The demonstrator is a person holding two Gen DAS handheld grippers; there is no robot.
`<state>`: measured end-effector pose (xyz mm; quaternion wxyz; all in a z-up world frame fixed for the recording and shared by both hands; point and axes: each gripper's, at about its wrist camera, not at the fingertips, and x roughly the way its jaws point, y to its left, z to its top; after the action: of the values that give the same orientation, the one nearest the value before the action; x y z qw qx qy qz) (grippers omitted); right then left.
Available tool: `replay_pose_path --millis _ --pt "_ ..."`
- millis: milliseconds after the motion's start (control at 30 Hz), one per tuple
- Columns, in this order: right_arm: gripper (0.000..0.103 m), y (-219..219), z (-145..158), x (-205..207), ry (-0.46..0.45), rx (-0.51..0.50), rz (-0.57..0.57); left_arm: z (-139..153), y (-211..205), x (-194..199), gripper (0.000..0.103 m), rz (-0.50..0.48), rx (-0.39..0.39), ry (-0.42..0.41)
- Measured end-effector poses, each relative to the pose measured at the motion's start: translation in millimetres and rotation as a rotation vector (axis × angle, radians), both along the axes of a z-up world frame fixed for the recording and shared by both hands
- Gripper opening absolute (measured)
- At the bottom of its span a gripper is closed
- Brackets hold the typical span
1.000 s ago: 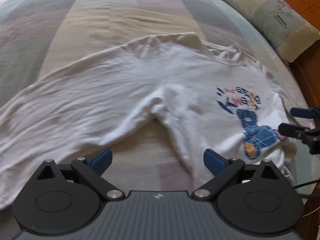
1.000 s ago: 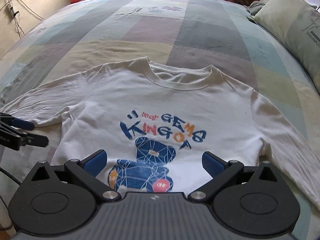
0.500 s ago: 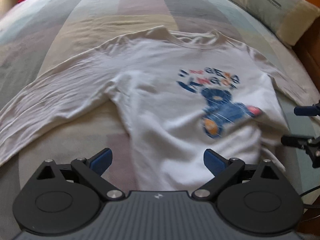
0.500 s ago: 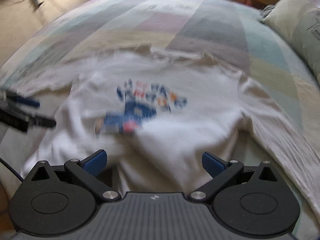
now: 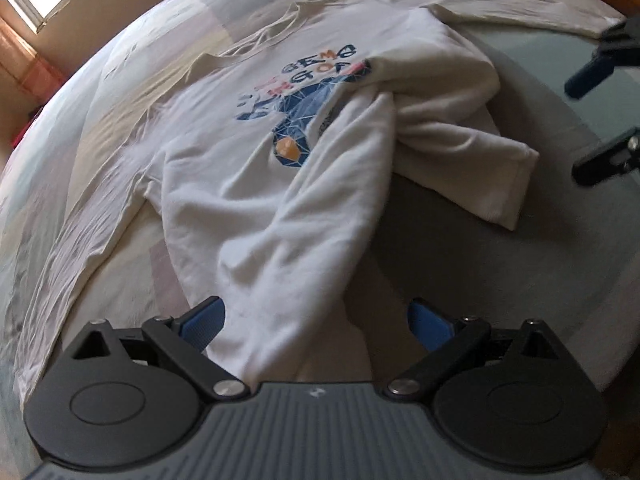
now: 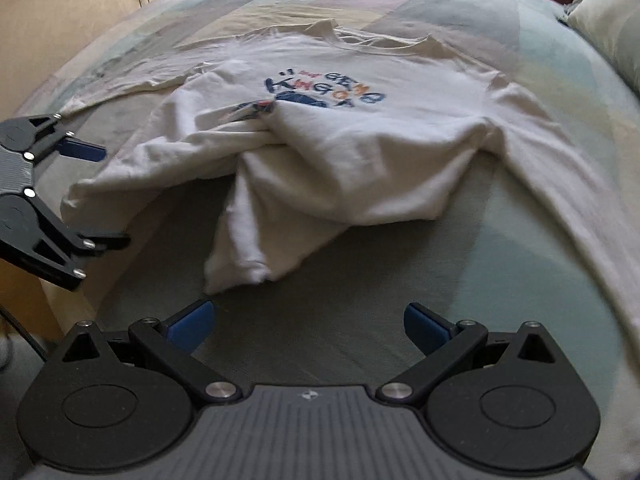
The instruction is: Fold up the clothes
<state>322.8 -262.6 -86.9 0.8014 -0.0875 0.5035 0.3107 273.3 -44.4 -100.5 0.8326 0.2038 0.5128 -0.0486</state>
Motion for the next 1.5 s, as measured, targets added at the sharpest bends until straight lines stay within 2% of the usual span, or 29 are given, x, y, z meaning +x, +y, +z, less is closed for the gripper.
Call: replay_pose_path --millis 133,233,333,433,533,700,900,1100,1333,1500 --pt "0.103 31.6 -8.0 1.0 -0.032 0.04 -0.064 -3.0 34.6 7.5 0.098 0.0 -0.01 -0.015" --pt "0.103 55.6 -13.5 2.9 -0.057 0.01 -0.099 -0.1 66.7 12.2 0.098 0.006 -0.122 0.001" --pt "0.103 65.4 -20.0 1.2 -0.054 -0.013 -0.155 -4.1 84.3 13.2 0.098 0.001 -0.178 0.001" --pt "0.103 66.9 -32.4 -4.0 -0.017 -0.045 -0.195 -11.9 92.1 12.4 0.099 -0.024 -0.195 -0.009" --pt "0.103 71.2 -38.5 -16.3 -0.083 -0.079 -0.184 -16.6 99.6 12.7 0.101 -0.047 -0.225 -0.016" --pt "0.103 70.9 -41.1 -13.5 -0.119 -0.08 -0.201 -18.2 112.1 17.7 0.101 -0.051 -0.277 -0.02" --pt "0.103 72.4 -44.5 -12.1 -0.165 -0.074 -0.2 -21.6 115.9 15.4 0.102 -0.053 -0.3 -0.033" --pt "0.103 71.4 -47.2 -19.4 -0.211 -0.053 -0.224 -25.9 122.4 12.4 0.103 -0.014 -0.349 -0.053" --pt "0.103 70.1 -50.4 -28.9 -0.266 -0.029 -0.254 -29.2 120.5 -5.9 0.103 -0.031 -0.34 -0.174" --pt "0.103 70.9 -48.9 -58.7 -0.302 -0.049 -0.321 -15.2 106.7 -36.5 0.102 -0.079 -0.209 -0.286"
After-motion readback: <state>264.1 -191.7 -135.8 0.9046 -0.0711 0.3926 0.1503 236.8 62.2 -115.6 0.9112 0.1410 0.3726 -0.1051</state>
